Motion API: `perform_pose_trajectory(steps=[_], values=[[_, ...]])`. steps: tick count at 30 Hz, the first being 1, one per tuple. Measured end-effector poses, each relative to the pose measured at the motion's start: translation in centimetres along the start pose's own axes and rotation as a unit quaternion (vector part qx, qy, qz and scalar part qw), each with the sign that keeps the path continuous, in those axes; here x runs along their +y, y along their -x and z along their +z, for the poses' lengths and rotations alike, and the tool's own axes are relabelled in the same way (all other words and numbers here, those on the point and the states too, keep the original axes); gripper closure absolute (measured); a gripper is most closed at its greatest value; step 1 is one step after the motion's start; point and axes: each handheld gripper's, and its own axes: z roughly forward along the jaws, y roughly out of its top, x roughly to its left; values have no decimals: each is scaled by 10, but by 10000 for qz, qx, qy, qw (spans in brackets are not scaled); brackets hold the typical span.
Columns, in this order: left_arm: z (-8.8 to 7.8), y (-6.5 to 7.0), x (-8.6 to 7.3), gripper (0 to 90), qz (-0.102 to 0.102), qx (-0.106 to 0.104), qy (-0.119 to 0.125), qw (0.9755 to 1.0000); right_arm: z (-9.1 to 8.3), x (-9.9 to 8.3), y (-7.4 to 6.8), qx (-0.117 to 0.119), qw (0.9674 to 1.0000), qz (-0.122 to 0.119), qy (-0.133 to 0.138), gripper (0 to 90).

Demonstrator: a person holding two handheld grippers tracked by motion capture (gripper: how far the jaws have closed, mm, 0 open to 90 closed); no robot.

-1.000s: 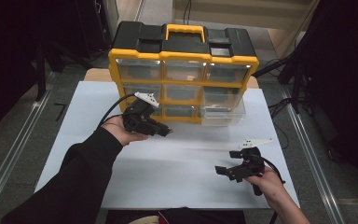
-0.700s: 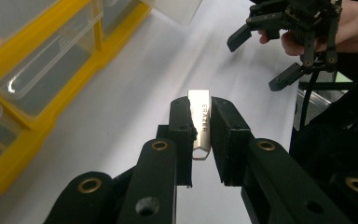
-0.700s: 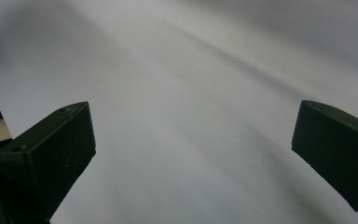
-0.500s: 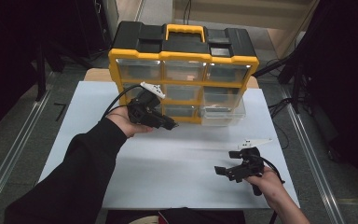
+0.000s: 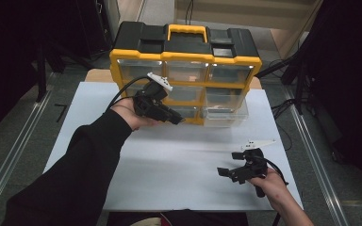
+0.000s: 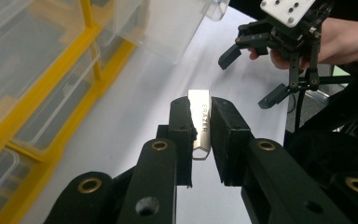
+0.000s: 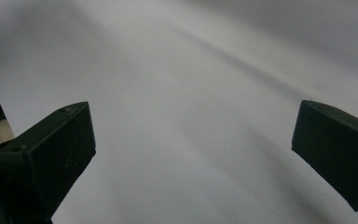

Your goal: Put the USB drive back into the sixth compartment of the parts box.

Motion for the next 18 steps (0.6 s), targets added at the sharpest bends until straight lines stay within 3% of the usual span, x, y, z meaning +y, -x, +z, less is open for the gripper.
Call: perform_pose_trajectory(steps=[12, 18], values=[[-4, 4, 24, 800, 164, 22, 54, 9998, 1, -1, 0, -7, 10000, -8, -25, 0], [-4, 7, 35, 800, 287, 85, -79, 9995, 2, -1, 0, -1, 10000, -10, -16, 0]])
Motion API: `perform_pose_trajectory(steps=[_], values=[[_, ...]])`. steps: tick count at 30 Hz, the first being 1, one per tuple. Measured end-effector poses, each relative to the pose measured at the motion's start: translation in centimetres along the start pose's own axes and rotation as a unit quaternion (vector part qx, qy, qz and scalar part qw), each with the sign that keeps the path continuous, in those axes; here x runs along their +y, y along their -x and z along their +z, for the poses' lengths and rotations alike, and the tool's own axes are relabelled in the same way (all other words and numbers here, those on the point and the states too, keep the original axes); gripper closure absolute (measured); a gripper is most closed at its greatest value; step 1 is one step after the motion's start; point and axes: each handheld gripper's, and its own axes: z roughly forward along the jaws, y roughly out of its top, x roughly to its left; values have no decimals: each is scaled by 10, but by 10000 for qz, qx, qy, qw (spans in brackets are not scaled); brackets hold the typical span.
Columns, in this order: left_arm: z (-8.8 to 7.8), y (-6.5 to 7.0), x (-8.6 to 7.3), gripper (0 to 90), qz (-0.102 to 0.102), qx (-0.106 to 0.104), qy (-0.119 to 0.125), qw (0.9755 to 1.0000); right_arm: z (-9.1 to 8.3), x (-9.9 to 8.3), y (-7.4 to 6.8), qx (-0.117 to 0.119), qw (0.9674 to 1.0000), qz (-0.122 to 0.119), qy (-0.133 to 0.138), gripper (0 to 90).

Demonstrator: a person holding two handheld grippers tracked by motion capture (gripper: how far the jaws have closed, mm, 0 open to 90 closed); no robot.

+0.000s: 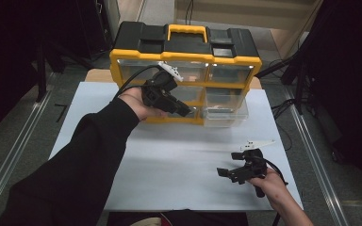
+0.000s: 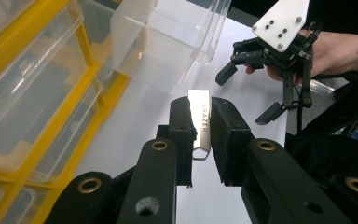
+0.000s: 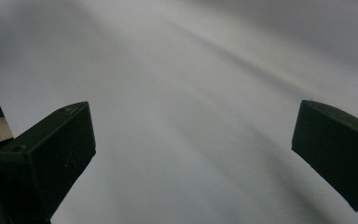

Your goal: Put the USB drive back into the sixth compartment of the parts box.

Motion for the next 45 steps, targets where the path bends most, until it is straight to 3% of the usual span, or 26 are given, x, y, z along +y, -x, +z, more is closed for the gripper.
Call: perform_pose_trajectory(steps=[24, 45], values=[[6, 3, 50, 800, 212, 57, 111, 9997, -1, 1, 0, 104, 9999, 13, -6, 0], [44, 0, 78, 799, 279, 227, 103, 9993, -1, 2, 0, 170, 9998, 12, 43, 0]])
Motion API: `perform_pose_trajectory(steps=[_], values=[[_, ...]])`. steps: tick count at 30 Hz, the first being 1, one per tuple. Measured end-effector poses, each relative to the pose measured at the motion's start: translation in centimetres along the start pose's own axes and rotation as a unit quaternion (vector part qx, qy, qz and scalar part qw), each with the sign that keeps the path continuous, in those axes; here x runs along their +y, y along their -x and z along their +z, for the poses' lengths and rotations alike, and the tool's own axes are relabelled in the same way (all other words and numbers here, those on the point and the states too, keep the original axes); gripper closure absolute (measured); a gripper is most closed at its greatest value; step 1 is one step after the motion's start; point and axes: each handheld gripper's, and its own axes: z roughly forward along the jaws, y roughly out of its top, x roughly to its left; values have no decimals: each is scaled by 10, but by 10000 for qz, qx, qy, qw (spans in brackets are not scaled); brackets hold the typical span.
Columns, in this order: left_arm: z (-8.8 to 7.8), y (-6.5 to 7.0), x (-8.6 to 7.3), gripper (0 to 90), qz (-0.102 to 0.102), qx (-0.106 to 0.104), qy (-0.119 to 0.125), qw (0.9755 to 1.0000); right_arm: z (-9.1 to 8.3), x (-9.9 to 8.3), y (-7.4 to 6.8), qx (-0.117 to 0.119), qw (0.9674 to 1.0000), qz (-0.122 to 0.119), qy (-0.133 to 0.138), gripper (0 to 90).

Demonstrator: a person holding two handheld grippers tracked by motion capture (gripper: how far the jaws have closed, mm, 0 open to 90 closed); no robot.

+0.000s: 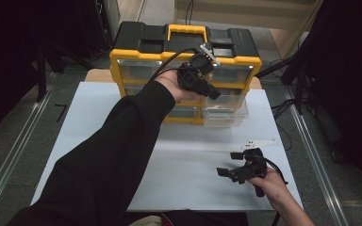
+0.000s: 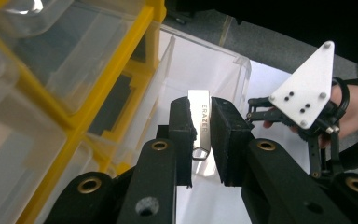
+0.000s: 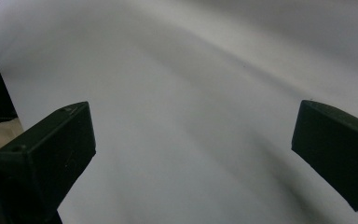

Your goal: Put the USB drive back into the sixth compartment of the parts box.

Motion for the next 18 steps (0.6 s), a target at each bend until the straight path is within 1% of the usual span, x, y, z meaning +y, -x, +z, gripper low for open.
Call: perform_pose_trajectory(steps=[4, 7, 10, 13, 14, 18], values=[[11, 2, 2, 799, 43, -17, -40, 10000, 0, 0, -1, 26, 10000, -22, -14, 0], [17, 2, 3, 799, 23, -30, -23, 10000, 0, 0, -1, 30, 10000, -25, -6, 0], [23, 2, 4, 799, 25, -47, -78, 10000, 0, 0, 0, 17, 10000, -28, -12, 0], [29, 0, 2, 798, 49, -84, -116, 9999, 1, 0, 0, 15, 10000, -32, -20, 0], [31, -1, 1, 798, 62, -98, -84, 9999, 1, 0, 0, 15, 10000, -34, -19, 0], [41, -2, -3, 798, 38, -105, -145, 9998, 0, 0, 0, 11, 10000, -8, 3, 0]])
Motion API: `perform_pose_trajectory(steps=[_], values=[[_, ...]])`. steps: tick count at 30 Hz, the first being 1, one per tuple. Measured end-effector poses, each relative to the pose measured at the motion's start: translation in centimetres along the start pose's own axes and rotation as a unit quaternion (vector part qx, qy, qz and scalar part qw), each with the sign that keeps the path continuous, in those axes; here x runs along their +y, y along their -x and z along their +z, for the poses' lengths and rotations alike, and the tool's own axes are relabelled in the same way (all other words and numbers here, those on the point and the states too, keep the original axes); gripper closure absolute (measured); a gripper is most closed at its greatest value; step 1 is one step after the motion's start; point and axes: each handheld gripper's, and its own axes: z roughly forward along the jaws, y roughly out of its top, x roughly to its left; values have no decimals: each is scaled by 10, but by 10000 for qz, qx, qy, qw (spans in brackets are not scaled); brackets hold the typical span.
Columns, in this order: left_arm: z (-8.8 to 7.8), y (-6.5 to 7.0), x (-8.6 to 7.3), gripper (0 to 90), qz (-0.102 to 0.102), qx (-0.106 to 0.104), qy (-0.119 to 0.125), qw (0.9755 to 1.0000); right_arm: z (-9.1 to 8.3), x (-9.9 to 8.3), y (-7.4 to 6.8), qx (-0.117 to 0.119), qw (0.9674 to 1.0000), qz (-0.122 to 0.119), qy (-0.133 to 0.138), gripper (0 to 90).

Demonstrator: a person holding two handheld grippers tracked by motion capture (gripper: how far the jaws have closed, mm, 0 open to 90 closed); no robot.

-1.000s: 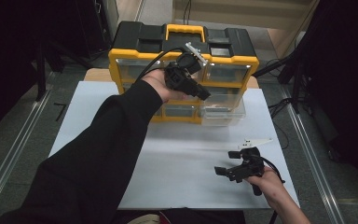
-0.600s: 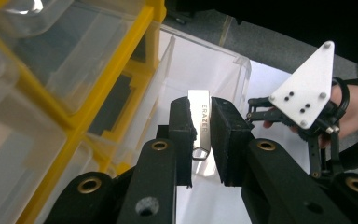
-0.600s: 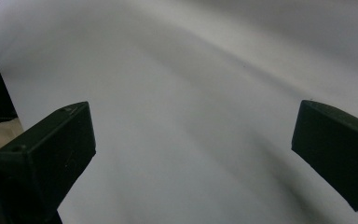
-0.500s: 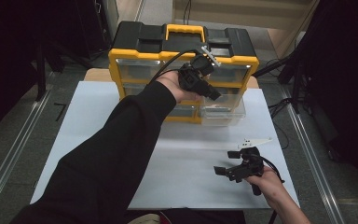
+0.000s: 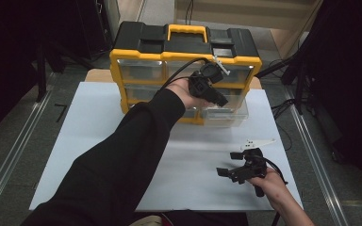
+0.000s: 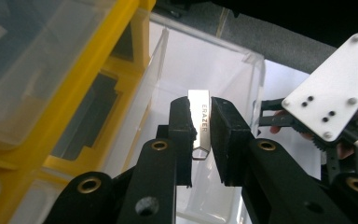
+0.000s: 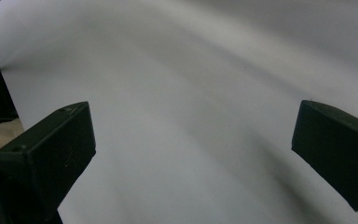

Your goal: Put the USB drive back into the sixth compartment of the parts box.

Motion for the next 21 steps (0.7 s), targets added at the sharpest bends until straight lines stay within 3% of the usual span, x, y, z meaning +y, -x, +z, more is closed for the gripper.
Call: perform_pose_trajectory(steps=[6, 8, 13, 16, 21], values=[[1, -2, -3, 792, -59, 22, -18, 10000, 0, 0, 0, -6, 10000, -21, -4, 0], [-2, -3, -3, 678, -138, 53, 41, 9999, 0, 0, 0, -5, 10000, -26, -9, 0], [-17, -5, -2, 547, -348, -11, 150, 9993, 0, 0, 0, -9, 10000, -20, -10, 0], [-27, -4, -5, 474, -466, -188, 128, 9987, -1, 0, 0, -19, 10000, -6, 2, 0], [-44, 3, -17, 416, -384, -270, 133, 9988, -2, 0, 0, -25, 10000, -6, 69, 0]])
